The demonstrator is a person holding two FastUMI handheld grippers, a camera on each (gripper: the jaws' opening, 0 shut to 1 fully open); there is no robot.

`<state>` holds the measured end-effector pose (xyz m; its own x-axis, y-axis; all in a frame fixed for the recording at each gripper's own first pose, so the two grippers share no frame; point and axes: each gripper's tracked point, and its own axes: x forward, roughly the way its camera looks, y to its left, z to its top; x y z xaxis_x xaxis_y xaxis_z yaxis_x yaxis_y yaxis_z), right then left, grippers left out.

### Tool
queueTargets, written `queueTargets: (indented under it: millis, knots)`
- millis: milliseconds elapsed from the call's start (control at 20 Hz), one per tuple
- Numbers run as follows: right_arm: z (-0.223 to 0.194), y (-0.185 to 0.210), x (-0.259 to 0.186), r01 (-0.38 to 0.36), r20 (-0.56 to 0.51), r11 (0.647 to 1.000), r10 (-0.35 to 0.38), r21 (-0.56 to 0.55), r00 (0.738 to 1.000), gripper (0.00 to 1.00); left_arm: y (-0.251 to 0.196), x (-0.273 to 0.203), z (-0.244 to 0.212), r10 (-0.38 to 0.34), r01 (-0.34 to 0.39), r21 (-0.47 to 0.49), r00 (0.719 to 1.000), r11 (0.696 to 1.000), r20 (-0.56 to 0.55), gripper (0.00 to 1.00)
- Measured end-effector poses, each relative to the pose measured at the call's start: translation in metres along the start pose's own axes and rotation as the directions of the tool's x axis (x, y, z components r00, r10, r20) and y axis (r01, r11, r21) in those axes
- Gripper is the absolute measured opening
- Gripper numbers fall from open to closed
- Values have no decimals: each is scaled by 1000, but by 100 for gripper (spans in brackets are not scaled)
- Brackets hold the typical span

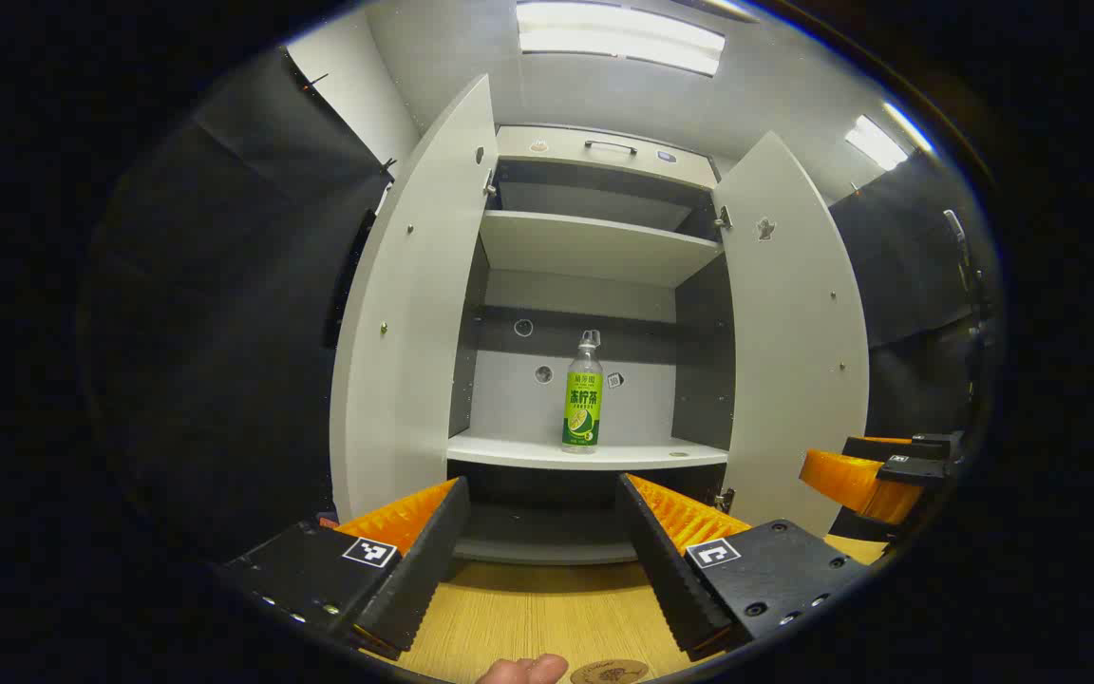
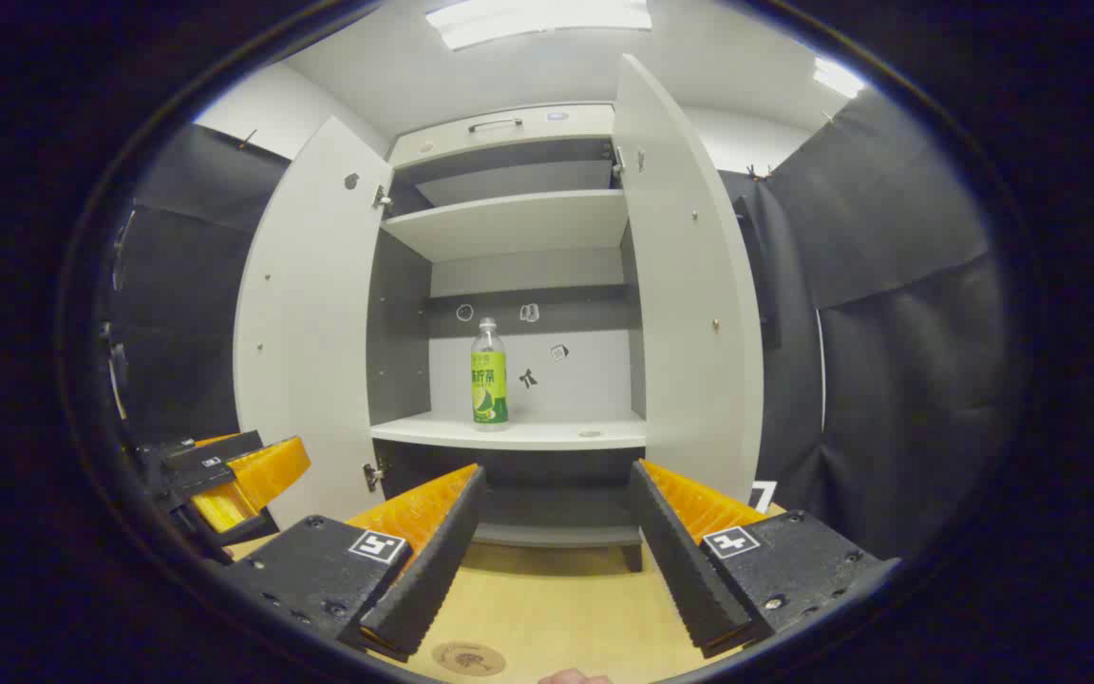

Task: Grasp the bottle in the cabinet with the left hand and place it on the coaster, then close the right door with the right hand and the left door with the left hand.

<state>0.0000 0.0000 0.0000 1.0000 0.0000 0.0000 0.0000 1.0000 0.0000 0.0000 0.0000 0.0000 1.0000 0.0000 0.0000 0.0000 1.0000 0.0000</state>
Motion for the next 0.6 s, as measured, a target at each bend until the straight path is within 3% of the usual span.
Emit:
queueTargets:
  millis: [100, 150, 600]
  knots:
    - [6, 1, 3, -6, 10, 1000, 6, -7, 1000, 94, 2, 1, -1, 5, -5, 0, 1000, 1000, -1, 99]
    - [8, 1, 4, -7, 11, 1000, 7, -2, 1000, 99, 3, 1, -1, 12, -12, 3, 1000, 1000, 3, 95]
    - [3, 0, 9, -19, -4, 1000, 19, 21, 1000, 99, 10, 2, -4, 40, -40, 8, 999, 999, -11, 95]
